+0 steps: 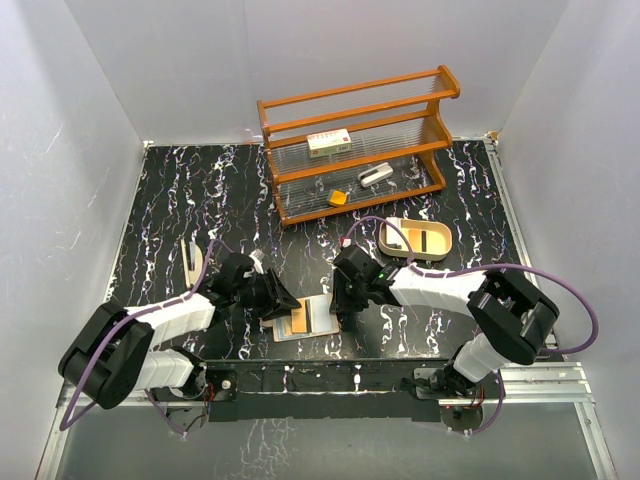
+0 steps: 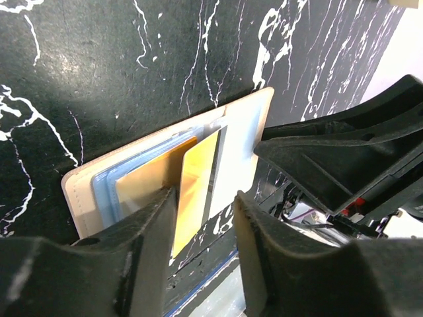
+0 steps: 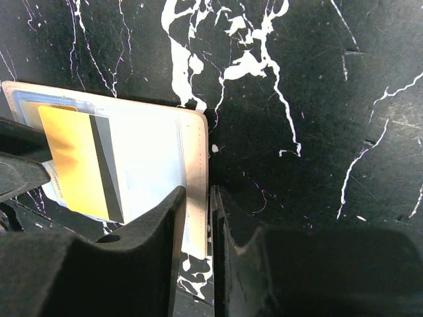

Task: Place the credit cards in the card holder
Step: Insert the credit card into the card holder.

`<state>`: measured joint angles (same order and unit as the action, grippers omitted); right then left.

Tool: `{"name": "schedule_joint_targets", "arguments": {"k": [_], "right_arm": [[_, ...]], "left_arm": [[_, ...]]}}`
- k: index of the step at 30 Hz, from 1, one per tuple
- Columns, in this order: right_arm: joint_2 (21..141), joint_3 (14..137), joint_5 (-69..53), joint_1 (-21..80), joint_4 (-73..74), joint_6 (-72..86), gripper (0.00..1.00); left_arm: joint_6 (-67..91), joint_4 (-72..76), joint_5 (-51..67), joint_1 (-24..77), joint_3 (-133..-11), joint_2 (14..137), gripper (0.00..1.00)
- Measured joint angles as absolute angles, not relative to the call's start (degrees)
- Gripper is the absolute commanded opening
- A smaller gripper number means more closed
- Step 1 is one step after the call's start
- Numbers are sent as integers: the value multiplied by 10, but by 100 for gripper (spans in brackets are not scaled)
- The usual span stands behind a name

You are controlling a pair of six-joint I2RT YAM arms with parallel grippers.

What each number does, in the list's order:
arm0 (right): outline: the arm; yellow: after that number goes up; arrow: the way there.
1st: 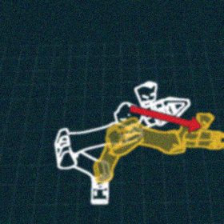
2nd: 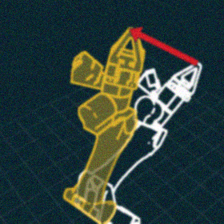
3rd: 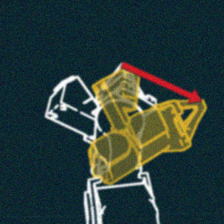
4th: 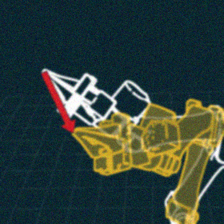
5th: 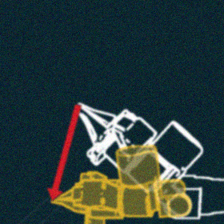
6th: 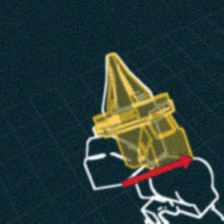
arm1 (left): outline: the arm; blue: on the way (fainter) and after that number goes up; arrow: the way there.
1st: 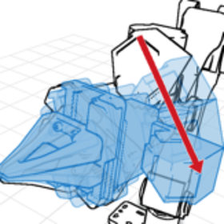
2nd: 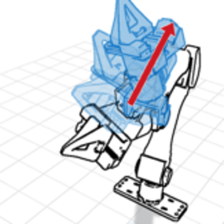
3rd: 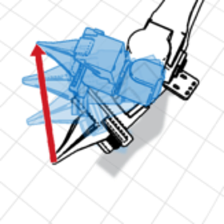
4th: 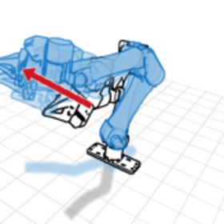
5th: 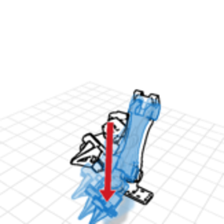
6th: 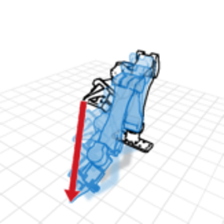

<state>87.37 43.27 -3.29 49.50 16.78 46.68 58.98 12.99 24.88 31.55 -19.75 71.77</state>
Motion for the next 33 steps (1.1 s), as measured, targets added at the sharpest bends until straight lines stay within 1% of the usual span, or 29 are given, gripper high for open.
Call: {"name": "schedule_joint_targets", "arguments": {"k": [6,13,18,27,33], "right_arm": [[874,432,-34,496,166,468,20],[874,430,-34,498,161,470,20],[873,428,-34,500,158,477,20],[860,397,-45,509,113,519,18],[843,373,-46,510,95,544,18]], "left_arm": [[591,119,243,321,-197,722,19],[594,117,230,322,-197,728,15],[603,123,227,332,-197,730,15],[622,129,212,355,-199,731,20],[627,137,207,367,-206,747,20]]}}
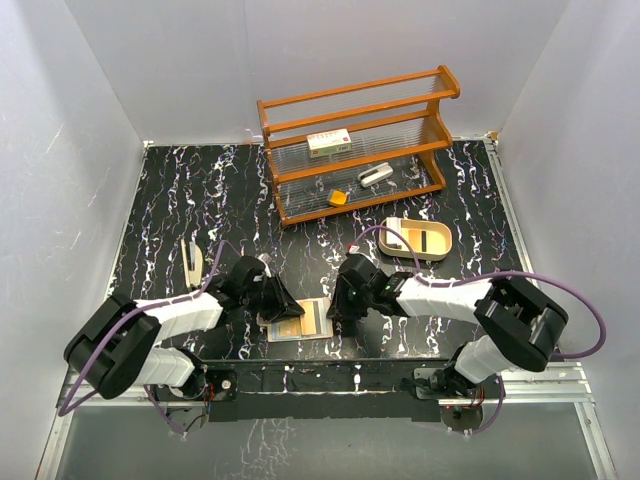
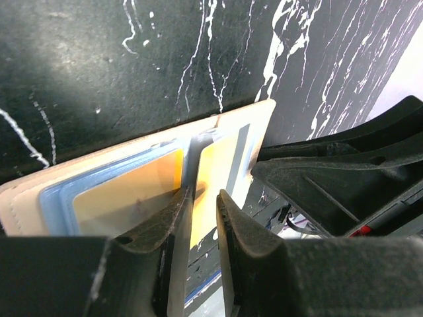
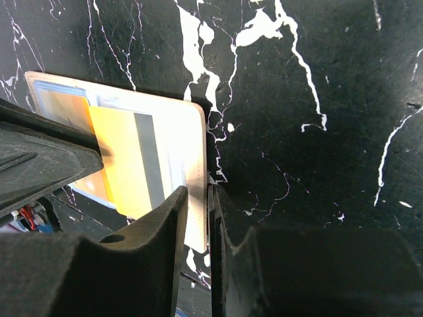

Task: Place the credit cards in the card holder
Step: Insert the credit card into the card holder.

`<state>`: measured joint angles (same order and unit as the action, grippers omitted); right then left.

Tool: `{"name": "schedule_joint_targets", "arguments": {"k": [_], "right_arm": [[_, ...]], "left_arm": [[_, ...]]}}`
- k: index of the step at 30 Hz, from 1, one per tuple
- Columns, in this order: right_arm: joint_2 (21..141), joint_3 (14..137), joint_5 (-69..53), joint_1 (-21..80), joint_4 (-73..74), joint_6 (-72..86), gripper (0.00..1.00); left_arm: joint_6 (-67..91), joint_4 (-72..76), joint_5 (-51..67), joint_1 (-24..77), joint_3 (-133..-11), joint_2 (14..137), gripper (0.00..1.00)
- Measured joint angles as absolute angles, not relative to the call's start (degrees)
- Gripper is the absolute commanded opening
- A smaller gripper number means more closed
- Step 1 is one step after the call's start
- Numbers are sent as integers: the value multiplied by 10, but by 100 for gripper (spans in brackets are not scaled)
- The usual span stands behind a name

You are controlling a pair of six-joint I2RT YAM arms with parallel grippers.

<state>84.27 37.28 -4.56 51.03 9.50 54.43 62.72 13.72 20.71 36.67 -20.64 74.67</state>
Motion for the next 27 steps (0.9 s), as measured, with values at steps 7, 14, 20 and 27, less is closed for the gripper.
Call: {"name": "schedule_joint_targets", "arguments": {"k": [7,14,20,27], "right_arm": [[838,366,-44,510,87,553,18],[827,364,-18,511,102,546,19],[799,376,-2,510,148,536,27],[788,404,-10,516,157,537,26]], "left_arm": [[624,142,205,377,-236,783,21],[603,117,197,379,-269,795,45],[570,27,154,379,-320,763,54],[522,-85,123,363,-349,732,51]]}}
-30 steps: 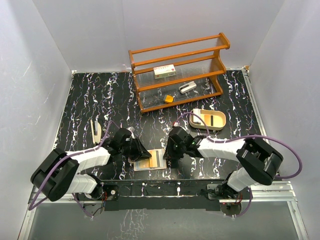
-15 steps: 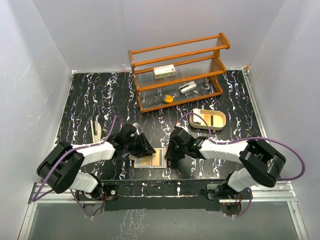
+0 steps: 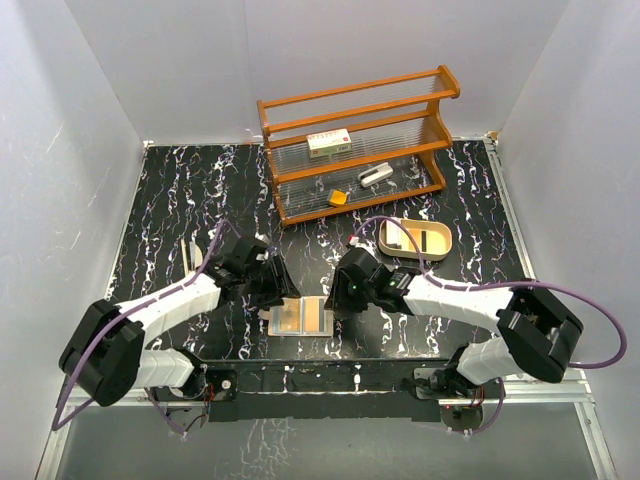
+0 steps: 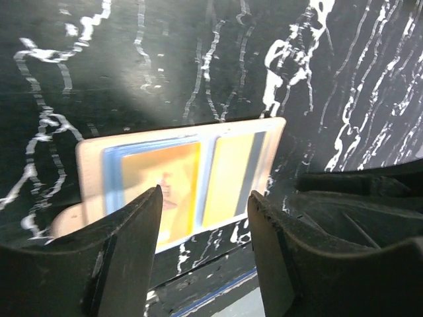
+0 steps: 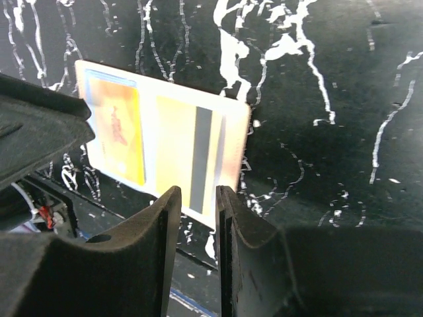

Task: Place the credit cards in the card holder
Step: Insert the credit card into the card holder, then turn over the card slot in the card holder.

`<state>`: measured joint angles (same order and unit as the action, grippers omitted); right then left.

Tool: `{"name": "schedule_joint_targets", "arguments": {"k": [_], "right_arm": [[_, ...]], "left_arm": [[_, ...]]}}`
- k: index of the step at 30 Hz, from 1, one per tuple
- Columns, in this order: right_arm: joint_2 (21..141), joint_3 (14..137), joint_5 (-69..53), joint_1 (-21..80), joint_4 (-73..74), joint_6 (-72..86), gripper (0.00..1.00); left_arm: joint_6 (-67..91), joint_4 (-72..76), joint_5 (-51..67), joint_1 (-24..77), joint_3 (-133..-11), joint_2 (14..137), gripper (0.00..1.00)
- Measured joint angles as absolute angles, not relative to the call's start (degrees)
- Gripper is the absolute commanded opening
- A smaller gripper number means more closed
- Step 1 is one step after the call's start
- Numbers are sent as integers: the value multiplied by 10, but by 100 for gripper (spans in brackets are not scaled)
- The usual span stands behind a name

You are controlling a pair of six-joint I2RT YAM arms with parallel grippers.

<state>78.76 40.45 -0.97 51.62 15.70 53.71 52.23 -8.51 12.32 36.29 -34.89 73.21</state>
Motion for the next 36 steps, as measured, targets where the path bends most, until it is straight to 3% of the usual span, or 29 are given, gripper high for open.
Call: {"name": "schedule_joint_targets", "arguments": {"k": [10,15,26,30,36], "right_arm": [[841,485,-18,549,159,552,24],[886,521,-21,567,159,557,23],[983,583,-23,589,167,554,19],[1000,590,-21,589,181,551,16],[1017,600,-7,593,199,545,11]], "left_arm": [[474,-131,181,253,-320,696,51],[469,-136,209,241,-303,694,39],[469,-145,223,237,-281,691,37],[467,-157,215,237,-281,680,38],[471,-169,215,237,-286,673,50]]}}
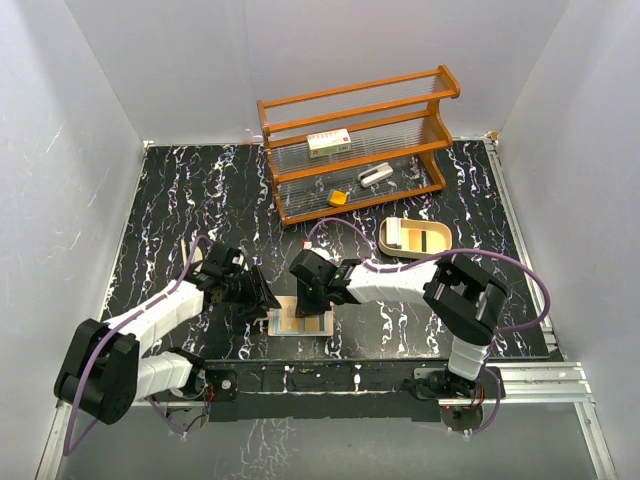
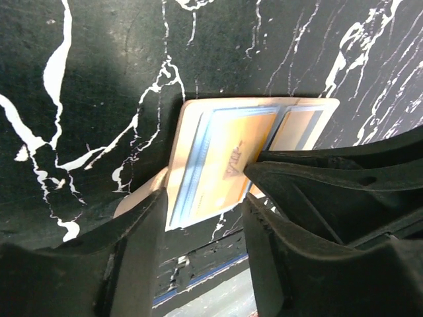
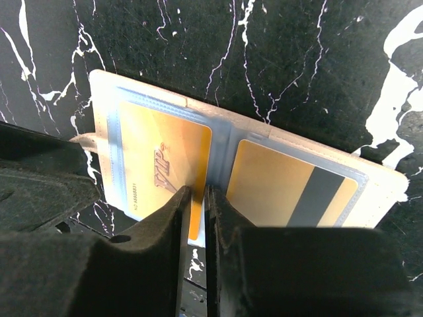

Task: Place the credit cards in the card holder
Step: Turn over the card slot in the card holder.

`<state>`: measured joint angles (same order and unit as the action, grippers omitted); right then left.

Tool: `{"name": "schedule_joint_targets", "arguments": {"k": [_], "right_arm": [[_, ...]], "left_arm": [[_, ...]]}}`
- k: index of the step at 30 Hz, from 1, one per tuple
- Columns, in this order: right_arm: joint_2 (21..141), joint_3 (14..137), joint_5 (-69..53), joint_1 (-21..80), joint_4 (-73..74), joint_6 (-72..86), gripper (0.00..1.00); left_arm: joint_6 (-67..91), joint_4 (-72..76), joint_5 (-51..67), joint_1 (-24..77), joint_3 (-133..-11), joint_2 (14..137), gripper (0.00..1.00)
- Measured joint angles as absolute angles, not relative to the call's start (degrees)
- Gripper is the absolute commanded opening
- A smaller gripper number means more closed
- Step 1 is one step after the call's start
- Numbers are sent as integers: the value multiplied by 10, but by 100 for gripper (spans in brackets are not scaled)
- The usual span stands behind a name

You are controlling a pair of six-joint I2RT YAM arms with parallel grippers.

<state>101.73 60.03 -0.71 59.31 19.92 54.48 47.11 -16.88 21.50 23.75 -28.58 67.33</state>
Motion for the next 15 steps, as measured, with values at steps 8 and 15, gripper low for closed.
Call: {"name": "schedule_joint_targets", "arguments": {"k": [8,15], "right_arm": [[1019,600,1,595,204,542,0],[1019,598,1,595,201,542,0]], "left_arm": [[495,-148,232,237,-296,670,53],[510,-115,241,237,-296,687,54]]}}
